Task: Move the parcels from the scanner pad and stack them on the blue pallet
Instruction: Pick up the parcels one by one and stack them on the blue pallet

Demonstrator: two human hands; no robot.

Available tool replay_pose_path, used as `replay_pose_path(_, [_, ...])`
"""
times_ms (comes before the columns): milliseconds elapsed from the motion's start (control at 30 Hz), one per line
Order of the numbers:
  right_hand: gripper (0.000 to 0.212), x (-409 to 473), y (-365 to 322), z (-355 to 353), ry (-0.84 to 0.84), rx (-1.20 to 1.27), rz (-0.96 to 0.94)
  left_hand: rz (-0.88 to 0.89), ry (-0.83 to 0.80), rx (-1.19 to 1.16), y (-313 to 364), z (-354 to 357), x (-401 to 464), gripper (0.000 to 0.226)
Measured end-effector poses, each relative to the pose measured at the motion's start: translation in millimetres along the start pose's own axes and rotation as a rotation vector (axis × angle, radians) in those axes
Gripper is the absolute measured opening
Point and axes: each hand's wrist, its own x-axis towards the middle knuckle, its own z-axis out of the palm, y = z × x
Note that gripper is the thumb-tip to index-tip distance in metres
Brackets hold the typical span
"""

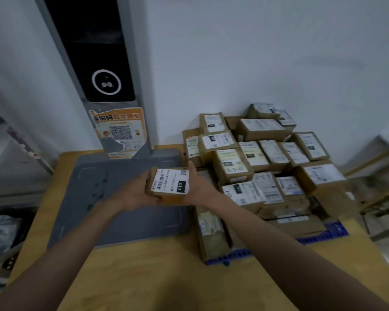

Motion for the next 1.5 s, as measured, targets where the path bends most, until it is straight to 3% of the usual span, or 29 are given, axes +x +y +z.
replay_pose_path(167, [0.126,-26.0,19.7,-34.7,0.096,0.053,-0.077,0.052,0.034,0.009,44.0,8.8,1.6,0.072])
replay_pose_path(333, [0.126,-53.7,67.5,-74.9,0.153,0.051,-0.087,0.093,0.06,0.015,103.5,40.3,7.5,0.079])
replay_pose_path(467, [0.119,-76.3,117.6,-113.1,0.189,0.051,-0.13,0.089,0.118,0.014,159.3,84.1,10.6,0.074])
replay_pose_path(600, [0.117,-94.0,165.1,-139.7,0.182,-0.006,-0.102,0.065,0.181,0.074,202.5,131.2,16.4,0.096])
replay_pose_path(700, [0.114,-108.4,196.1,-152.5,0.179,-0.035,-0.086,0.086,0.2,0.111,226.6,161.8,18.4,0.089])
replay_pose_path(833, [0.114,-127.2,227.6,-164.3,0.177,-0.024,-0.064,0.081,0.167,0.13,251.2,189.5,23.9,0.102])
replay_pose_path(1133, [0.105,-162.2,273.2,-186.3,0.224,0.069,0.092,0.107,0.059,0.201,291.8,224.8,43.5,0.087])
replay_pose_path(1267, [0.102,-176.1,297.4,-184.4,0.208,0.059,0.154,0.096,-0.023,0.186,295.9,252.7,44.1,0.092])
replay_pose_path(1500, [0.064,-184.9,330.1,-147.1,0.174,-0.029,0.075,0.018,-0.092,0.247,274.8,303.3,35.2,0.076])
